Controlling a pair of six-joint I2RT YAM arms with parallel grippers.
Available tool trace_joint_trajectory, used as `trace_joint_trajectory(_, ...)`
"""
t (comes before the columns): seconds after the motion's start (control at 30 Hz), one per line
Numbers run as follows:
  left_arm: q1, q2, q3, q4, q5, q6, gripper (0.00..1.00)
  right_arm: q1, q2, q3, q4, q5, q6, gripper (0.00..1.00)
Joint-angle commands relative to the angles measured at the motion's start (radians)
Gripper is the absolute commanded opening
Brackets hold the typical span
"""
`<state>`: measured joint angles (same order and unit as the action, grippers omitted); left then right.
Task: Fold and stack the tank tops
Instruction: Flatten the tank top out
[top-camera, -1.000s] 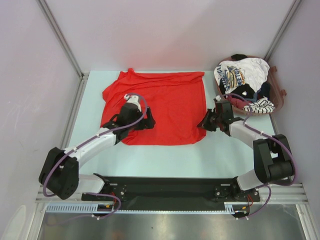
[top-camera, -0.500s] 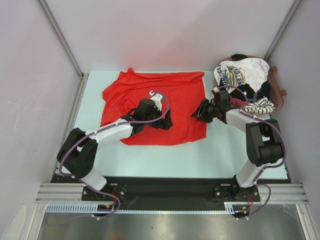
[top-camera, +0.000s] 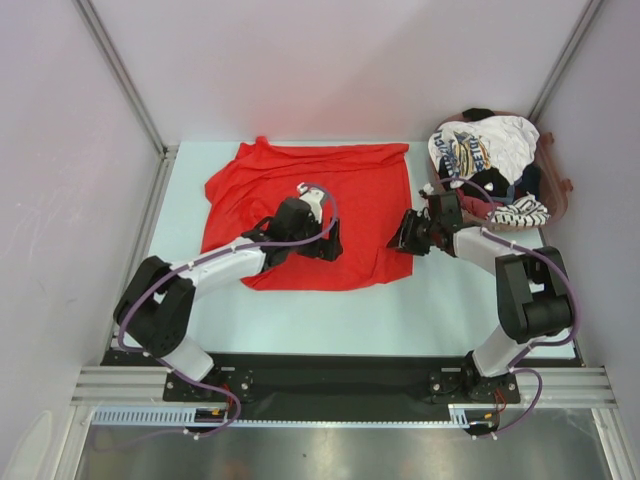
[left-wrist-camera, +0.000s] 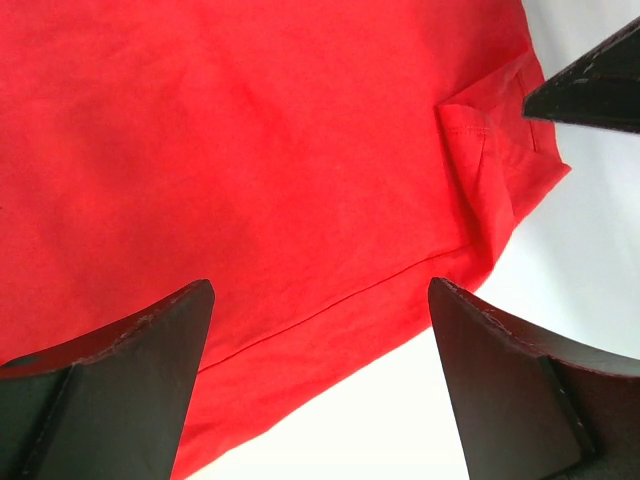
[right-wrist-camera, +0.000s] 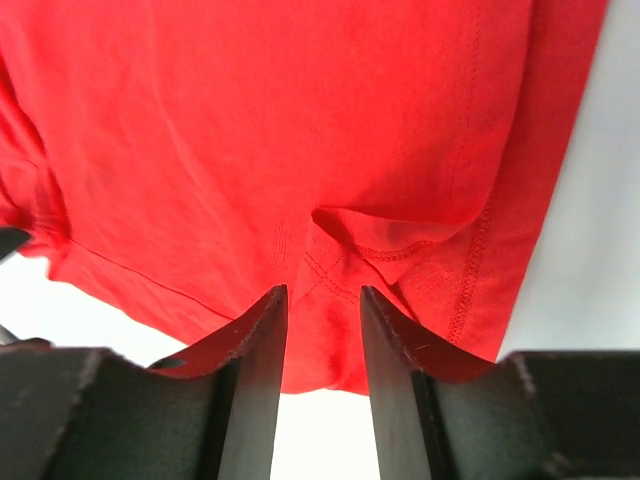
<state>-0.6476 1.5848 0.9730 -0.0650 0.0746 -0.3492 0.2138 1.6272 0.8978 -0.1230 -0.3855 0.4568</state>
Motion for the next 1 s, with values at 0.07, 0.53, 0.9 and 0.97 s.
trace_joint_trajectory(0.07, 0.012, -0.088, 0.033, -0.024, -0.033, -0.022, 0.95, 0.038, 0.068, 0.073, -0.033, 0.059, -0.079, 0.42)
trace_joint_trajectory(0.53, 0.022, -0.174, 0.012, -0.065, -0.064, -0.014, 0.95, 0.105, 0.059, 0.064, -0.075, 0.151, -0.101, 0.09)
trace_joint_trajectory(0.9, 0.022, -0.245, -0.031, -0.105, -0.151, -0.039, 0.96, 0.131, -0.183, -0.088, -0.095, 0.299, -0.031, 0.0)
trace_joint_trajectory(0.97, 0.022, -0.269, -0.065, -0.111, -0.182, -0.063, 0.96, 0.131, -0.24, -0.129, -0.098, 0.318, -0.011, 0.0)
